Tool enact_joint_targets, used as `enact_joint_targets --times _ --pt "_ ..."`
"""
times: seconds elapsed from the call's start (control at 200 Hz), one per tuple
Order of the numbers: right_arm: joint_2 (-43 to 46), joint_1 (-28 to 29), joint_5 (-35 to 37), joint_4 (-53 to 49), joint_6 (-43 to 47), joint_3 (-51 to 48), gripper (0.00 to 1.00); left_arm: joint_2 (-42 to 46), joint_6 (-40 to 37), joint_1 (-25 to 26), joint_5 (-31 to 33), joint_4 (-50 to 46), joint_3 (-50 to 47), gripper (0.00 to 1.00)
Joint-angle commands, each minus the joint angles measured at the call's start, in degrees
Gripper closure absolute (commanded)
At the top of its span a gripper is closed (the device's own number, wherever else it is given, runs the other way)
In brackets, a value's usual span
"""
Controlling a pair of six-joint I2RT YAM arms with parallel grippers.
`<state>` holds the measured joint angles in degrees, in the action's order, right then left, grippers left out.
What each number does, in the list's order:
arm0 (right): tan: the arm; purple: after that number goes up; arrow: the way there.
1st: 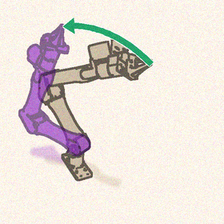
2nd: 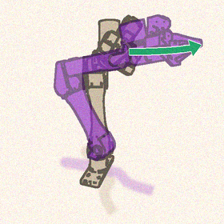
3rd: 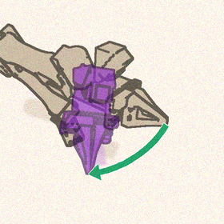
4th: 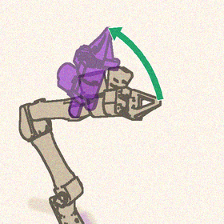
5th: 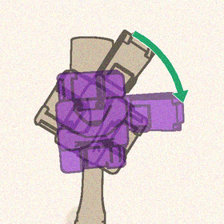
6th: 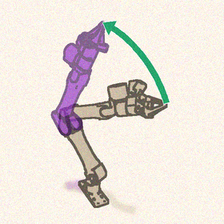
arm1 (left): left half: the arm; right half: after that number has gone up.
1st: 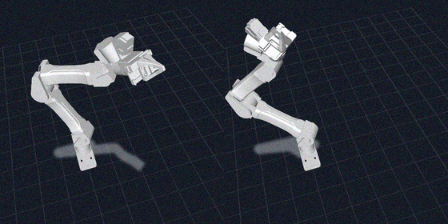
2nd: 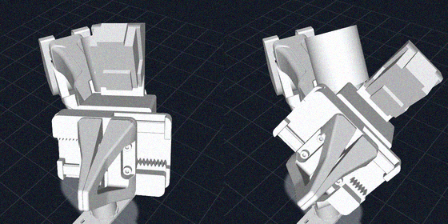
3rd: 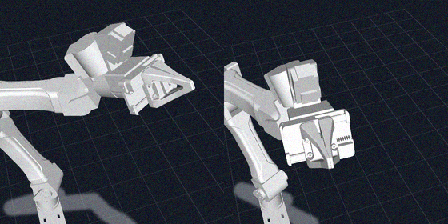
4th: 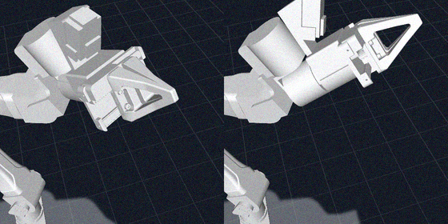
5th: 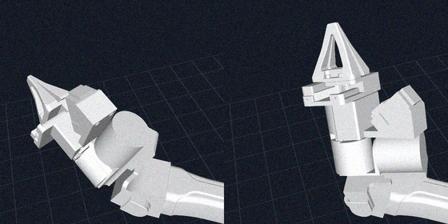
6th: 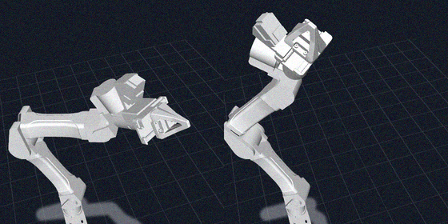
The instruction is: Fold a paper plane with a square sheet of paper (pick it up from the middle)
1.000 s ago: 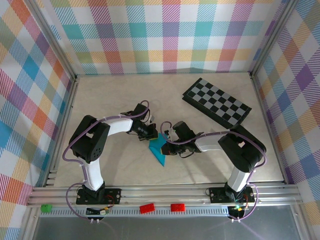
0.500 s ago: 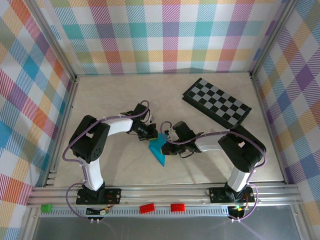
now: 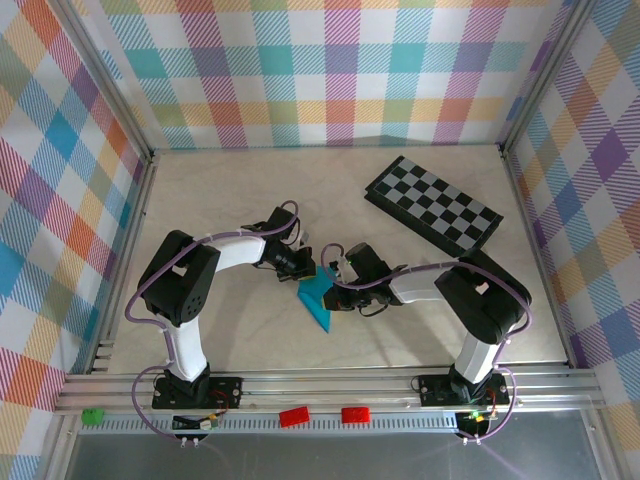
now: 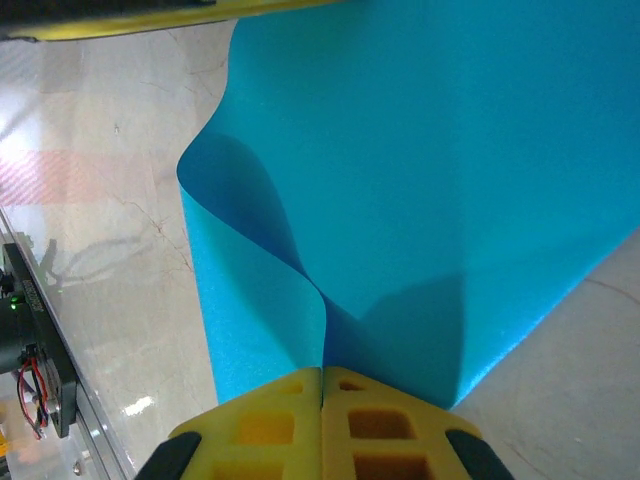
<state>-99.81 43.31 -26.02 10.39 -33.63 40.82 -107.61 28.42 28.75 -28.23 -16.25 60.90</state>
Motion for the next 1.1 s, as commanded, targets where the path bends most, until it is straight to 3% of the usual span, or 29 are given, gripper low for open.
enact_joint_targets --times 0.0,0.175,0.495,0.605,0.845,0.99,1.095 --pt "-1.45 -0.24 0.98 -0.36 0.67 -0.61 0.96 0.34 -0.6 0.34 3.35 -3.37 -0.87 0.99" --pt "-1.47 -0.24 1.18 -1.32 1.45 -0.14 0.96 2.19 0.43 0.34 3.26 -2.97 0.69 0.98" --pt "-1.81 -0.24 1.18 -1.96 2.41 0.86 0.96 10.51 2.2 0.25 7.61 -3.61 1.47 0.79" --pt "-1.84 -0.24 0.99 -2.11 2.61 1.19 0.96 14.53 4.37 0.21 7.53 -1.76 -2.16 0.82" --pt "-1.7 -0.22 1.38 -2.11 2.22 0.8 0.96 23.51 15.44 0.25 -1.82 12.49 -15.92 0.94" --pt "-1.35 -0.24 1.98 -2.47 2.43 0.29 0.96 25.86 23.47 0.92 -5.12 24.1 -24.6 0.97" --pt "-1.51 -0.24 2.26 -2.59 2.25 0.24 0.96 25.15 24.82 2.2 -6.09 26.59 -26.66 0.96"
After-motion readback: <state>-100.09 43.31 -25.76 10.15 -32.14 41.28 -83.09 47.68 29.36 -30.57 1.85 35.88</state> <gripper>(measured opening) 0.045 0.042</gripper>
